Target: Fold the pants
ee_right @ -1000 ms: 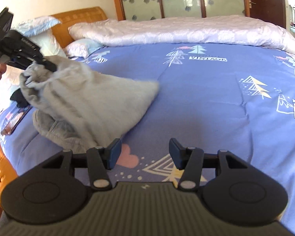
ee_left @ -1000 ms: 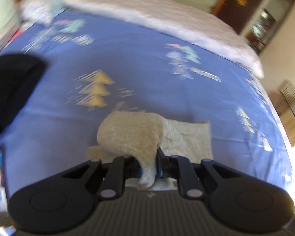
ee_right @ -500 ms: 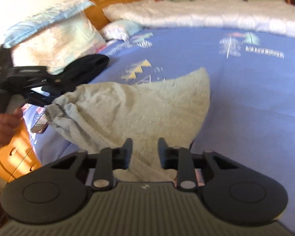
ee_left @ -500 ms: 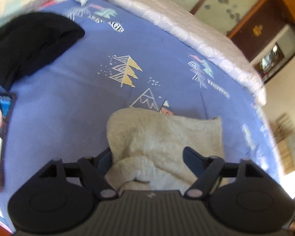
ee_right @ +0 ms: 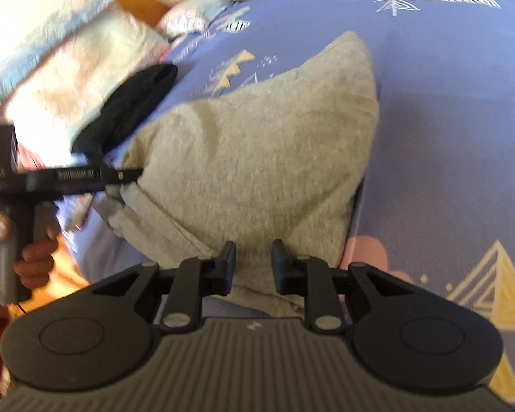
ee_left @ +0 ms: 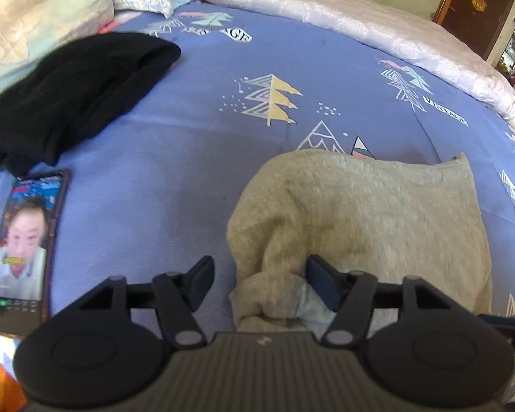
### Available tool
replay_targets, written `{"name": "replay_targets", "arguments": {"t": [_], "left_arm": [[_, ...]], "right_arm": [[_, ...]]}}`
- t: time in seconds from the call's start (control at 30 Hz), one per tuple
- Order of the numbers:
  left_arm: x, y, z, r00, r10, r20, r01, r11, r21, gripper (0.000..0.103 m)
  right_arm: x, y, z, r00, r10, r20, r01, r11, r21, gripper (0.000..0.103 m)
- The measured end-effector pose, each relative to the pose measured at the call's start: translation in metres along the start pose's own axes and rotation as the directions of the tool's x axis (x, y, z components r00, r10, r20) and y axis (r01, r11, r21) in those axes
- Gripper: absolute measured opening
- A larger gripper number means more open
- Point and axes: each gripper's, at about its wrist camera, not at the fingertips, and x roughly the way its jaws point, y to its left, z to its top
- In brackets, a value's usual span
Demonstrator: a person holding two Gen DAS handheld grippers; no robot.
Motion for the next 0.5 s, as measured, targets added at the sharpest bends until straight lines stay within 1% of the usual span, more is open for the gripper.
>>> {"name": "replay_targets", "arguments": {"t": [0.03, 0.07, 0.1, 0.23, 0.33, 0.5], "left_arm": [[-0.005, -0.001, 0.0, 1.0, 0.016, 0.011, -0.016, 1.0, 0.007, 0.067], [-0.009, -0.002, -0.001, 0.999, 0.036, 0.021, -0.036, 0.999, 0.011, 0.068], [-0.014, -0.003, -0.001, 0.998, 0.056, 0.03, -0.056, 0.998, 0.017, 0.068], [-0.031, -0.007, -0.006, 0.993, 0.1, 0.067, -0.102, 0.995, 0.02, 0.068], [-0.038, -0.012, -0.014, 0.989, 0.122, 0.078, -0.124, 0.992, 0.022, 0.068], [-0.04, -0.017, -0.022, 0.99, 0.127, 0.066, -0.129, 0.992, 0.015, 0.068]], "right_arm": [[-0.005, -0.002, -0.003, 1.0, 0.011, 0.018, -0.011, 1.0, 0.017, 0.03], [-0.01, -0.004, -0.005, 0.999, 0.016, 0.037, -0.017, 0.999, 0.034, 0.035], [-0.017, -0.007, -0.006, 0.999, 0.015, 0.052, -0.018, 0.999, 0.05, 0.037], [-0.035, -0.023, -0.015, 0.996, 0.0, 0.087, -0.01, 0.994, 0.112, 0.039], [-0.047, -0.033, -0.021, 0.995, -0.007, 0.103, -0.009, 0.987, 0.159, 0.039], [-0.048, -0.042, -0.025, 0.997, 0.008, 0.083, -0.027, 0.975, 0.223, 0.04]]}}
